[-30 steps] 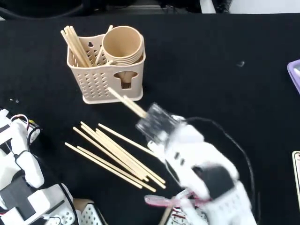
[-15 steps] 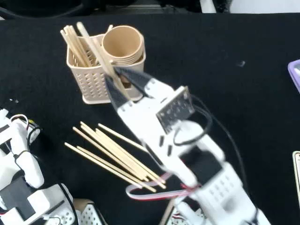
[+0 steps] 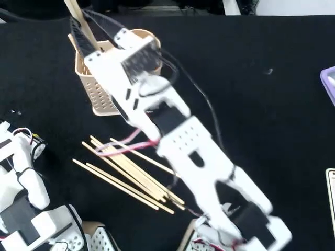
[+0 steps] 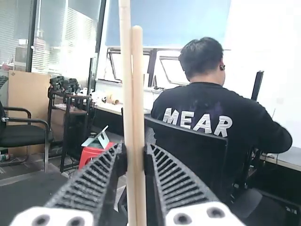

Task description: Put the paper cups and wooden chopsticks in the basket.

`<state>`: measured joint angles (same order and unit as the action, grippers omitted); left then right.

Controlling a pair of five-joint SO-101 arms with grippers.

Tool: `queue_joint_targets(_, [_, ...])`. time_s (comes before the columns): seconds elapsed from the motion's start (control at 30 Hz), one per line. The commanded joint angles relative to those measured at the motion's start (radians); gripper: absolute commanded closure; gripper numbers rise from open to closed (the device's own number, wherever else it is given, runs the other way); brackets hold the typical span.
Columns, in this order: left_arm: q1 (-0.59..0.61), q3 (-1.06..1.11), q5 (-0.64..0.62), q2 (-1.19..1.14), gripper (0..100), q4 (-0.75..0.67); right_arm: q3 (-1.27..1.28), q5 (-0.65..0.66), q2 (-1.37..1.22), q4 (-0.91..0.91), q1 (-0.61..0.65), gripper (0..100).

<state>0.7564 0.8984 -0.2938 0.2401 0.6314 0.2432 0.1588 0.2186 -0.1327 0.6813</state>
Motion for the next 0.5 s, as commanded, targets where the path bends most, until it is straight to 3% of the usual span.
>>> queue_joint_targets(0.0, [-0.004, -0.025, -0.002, 0.014, 78, 0.005, -0.150, -0.008, -0.097, -0.026, -0.006, 98.8])
queue_joint_targets(0.47, [-0.007, -0.027, -0.002, 0.014, 78, 0.005, -0.225, -0.006, -0.340, -0.023, -0.026, 98.7])
